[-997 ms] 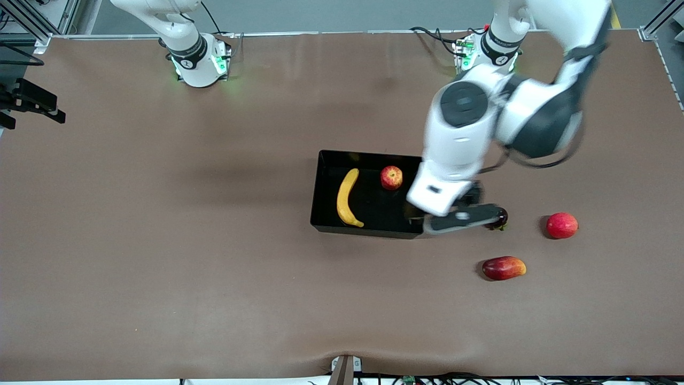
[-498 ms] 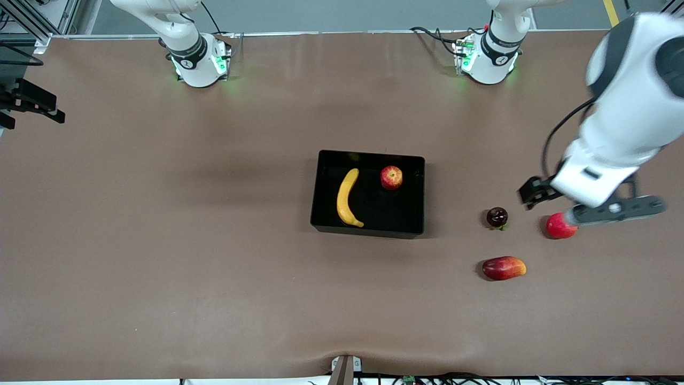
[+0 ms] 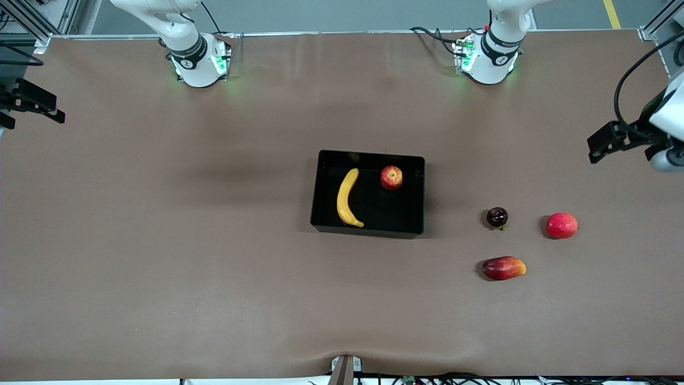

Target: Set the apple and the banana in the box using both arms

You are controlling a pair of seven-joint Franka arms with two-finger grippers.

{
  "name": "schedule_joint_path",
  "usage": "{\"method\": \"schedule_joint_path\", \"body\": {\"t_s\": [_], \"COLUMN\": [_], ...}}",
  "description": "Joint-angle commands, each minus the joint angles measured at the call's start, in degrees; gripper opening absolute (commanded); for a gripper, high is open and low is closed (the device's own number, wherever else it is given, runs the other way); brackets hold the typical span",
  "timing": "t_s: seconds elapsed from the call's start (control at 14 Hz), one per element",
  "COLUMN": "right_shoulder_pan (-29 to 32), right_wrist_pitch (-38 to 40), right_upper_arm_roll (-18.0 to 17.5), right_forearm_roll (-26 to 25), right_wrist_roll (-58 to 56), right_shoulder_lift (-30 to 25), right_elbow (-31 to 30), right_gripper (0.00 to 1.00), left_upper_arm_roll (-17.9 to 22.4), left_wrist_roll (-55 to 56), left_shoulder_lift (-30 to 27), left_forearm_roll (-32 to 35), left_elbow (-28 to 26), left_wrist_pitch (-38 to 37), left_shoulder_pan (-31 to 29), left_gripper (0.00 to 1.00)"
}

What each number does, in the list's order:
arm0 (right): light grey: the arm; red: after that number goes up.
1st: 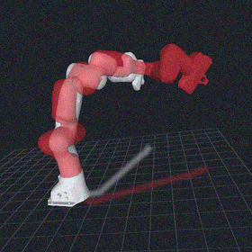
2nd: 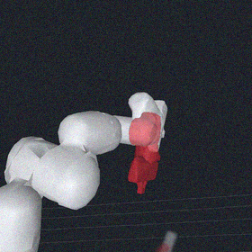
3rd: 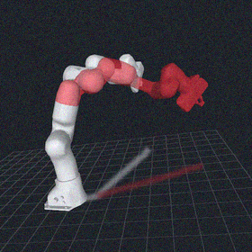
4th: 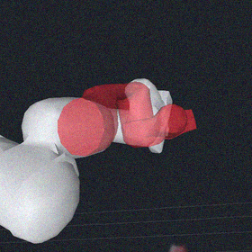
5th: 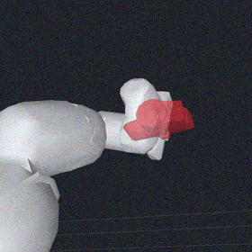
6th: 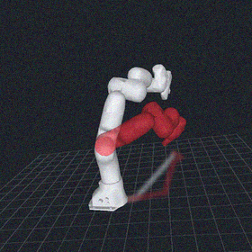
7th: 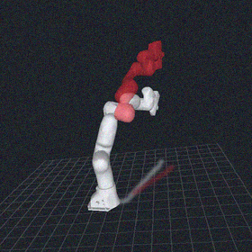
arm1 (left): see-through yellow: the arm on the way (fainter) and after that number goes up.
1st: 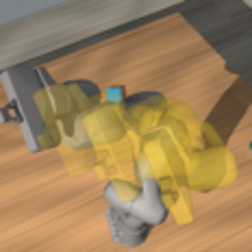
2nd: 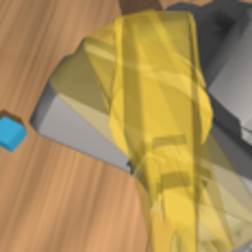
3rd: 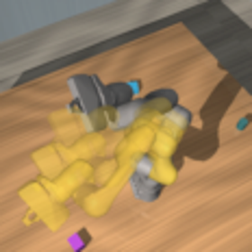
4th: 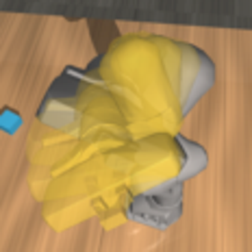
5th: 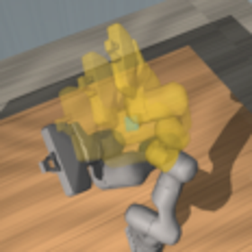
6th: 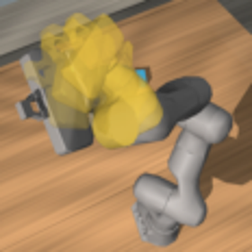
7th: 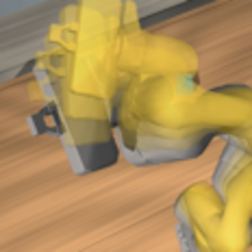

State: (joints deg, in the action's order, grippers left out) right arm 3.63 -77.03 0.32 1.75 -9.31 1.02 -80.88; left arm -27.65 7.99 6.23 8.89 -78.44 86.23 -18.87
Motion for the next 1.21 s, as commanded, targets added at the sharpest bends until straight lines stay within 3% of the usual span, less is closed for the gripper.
{"method": "schedule_joint_path", "body": {"t_s": [0.0, 0.21, 0.5, 0.78, 1.14], "right_shoulder_pan": [0.1, 0.1, 0.1, 0.1, 0.1], "right_wrist_pitch": [0.3, 0.4, 0.4, 0.3, 0.4], "right_upper_arm_roll": [-0.2, -0.2, -0.2, -0.2, -0.2], "right_forearm_roll": [-0.3, -0.3, -0.3, -0.4, -0.4], "right_wrist_roll": [0.8, 0.8, 0.8, 0.8, 0.8], "right_shoulder_lift": [-0.7, -0.7, -0.7, -0.7, -0.6], "right_elbow": [-0.2, -0.2, -0.2, -0.2, -0.2], "right_gripper": [1.0, 1.0, 1.0, 1.0, 1.0], "left_upper_arm_roll": [0.2, 5.4, 17.0, 17.7, 19.1], "left_wrist_roll": [-0.8, -1.0, -0.9, -0.9, -1.0], "left_shoulder_lift": [-5.6, -8.3, -12.9, -16.8, -15.5], "left_forearm_roll": [-2.6, -5.5, -6.3, -8.9, -8.4], "left_elbow": [-5.2, -7.9, -12.0, -15.6, -13.1], "left_wrist_pitch": [0.3, 0.3, 0.3, -0.2, -2.2], "left_shoulder_pan": [-1.5, 1.7, 13.8, 14.5, 13.5], "left_gripper": [1.0, 1.0, 1.0, 1.0, 1.0]}}
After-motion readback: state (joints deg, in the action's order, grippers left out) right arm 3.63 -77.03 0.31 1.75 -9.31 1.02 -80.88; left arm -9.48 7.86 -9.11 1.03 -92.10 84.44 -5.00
